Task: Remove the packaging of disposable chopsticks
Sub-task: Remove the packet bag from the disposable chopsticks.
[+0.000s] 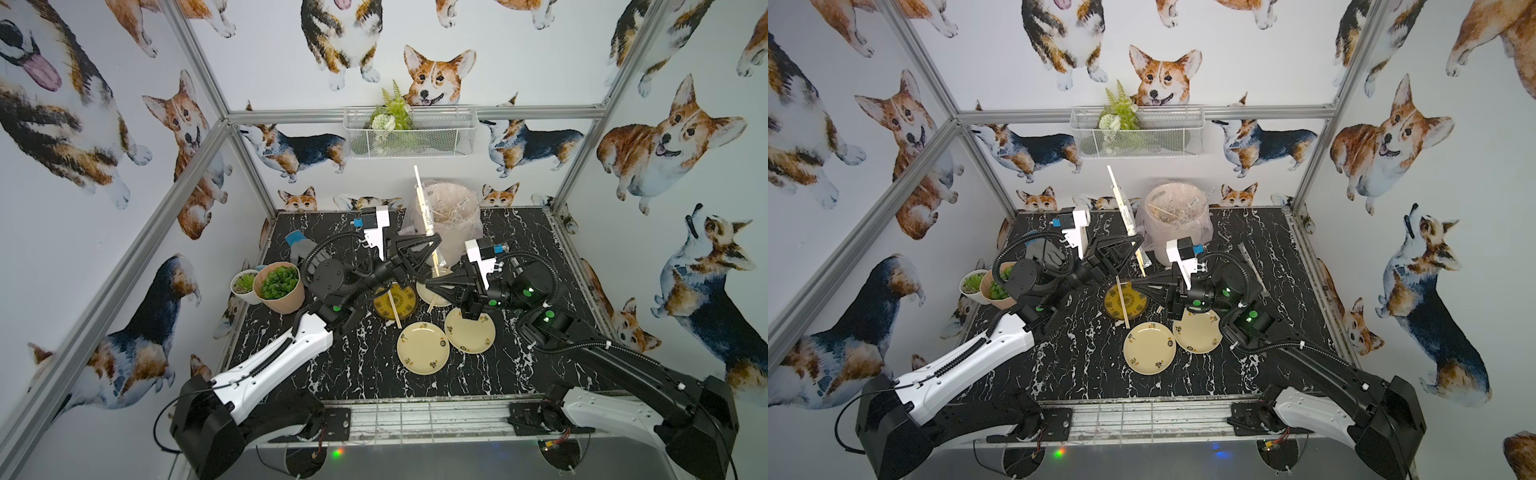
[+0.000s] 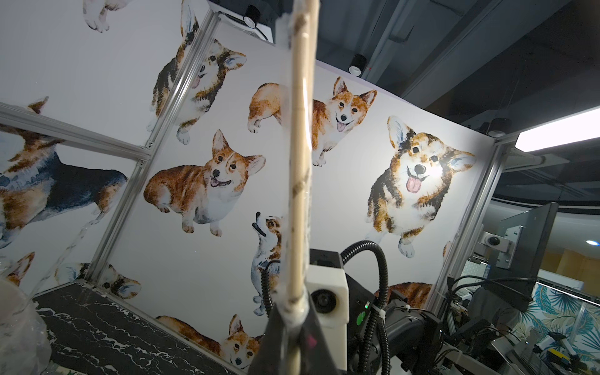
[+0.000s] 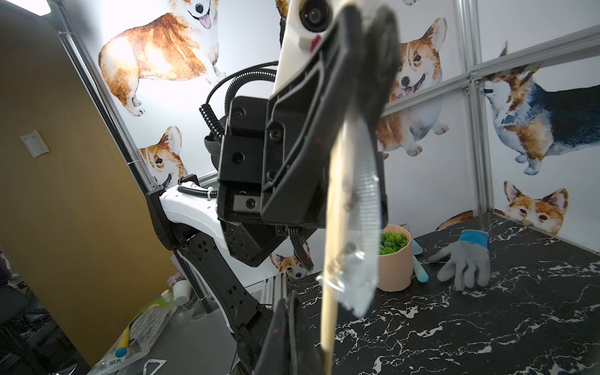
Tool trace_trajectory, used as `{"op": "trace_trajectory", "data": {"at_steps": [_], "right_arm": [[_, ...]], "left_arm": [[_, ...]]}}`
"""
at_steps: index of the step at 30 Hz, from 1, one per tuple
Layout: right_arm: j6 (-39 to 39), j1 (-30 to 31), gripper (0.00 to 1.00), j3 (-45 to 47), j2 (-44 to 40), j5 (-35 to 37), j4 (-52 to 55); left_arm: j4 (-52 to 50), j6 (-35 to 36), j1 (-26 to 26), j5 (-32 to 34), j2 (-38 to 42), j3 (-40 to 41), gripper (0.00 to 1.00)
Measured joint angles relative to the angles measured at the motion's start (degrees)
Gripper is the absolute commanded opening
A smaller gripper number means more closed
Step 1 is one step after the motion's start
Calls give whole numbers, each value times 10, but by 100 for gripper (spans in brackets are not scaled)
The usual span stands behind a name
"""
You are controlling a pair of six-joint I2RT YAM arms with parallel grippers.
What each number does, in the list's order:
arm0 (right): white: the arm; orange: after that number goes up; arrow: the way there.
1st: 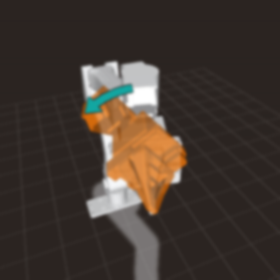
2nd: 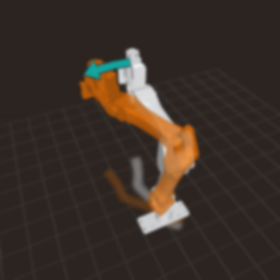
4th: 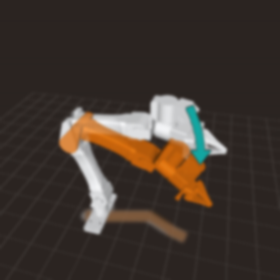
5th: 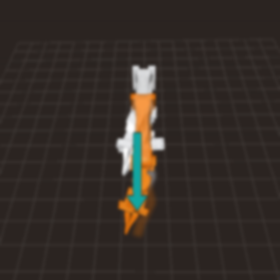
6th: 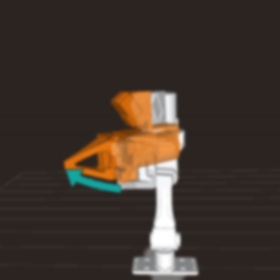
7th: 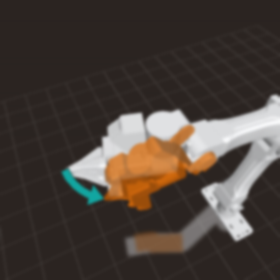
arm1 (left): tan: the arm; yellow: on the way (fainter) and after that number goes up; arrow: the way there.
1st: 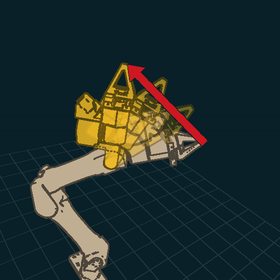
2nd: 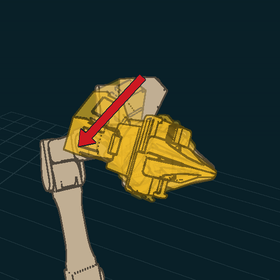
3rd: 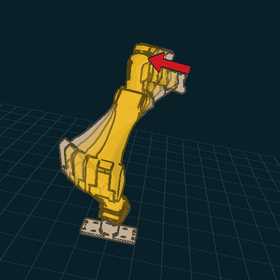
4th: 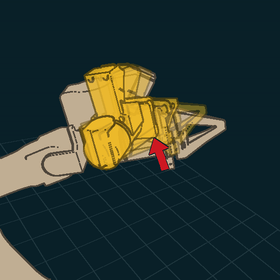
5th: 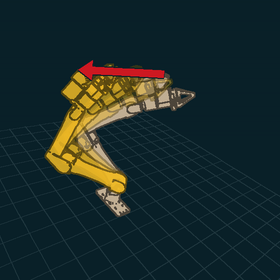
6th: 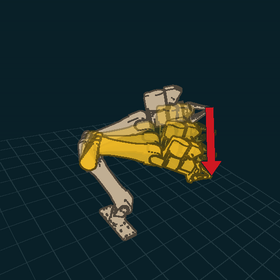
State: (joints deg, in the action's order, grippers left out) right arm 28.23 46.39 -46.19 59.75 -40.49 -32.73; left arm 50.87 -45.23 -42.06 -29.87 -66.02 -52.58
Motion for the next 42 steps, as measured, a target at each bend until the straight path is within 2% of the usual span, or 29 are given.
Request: {"op": "trace_trajectory", "data": {"at_steps": [7, 29, 37, 42], "right_arm": [[6, 0, 0, 8, 9, -11, -4], [2, 0, 0, 4, -9, 0, 20], [-45, -3, 0, -54, -12, -14, 120], [-73, -25, 0, -88, -17, -28, 163]], "left_arm": [[-17, 22, 0, 13, 22, -7, 0], [-6, 26, -24, 12, 5, -12, 0], [26, 31, -46, 24, -8, -14, 0], [38, 35, -54, 37, -6, -3, 0]]}}
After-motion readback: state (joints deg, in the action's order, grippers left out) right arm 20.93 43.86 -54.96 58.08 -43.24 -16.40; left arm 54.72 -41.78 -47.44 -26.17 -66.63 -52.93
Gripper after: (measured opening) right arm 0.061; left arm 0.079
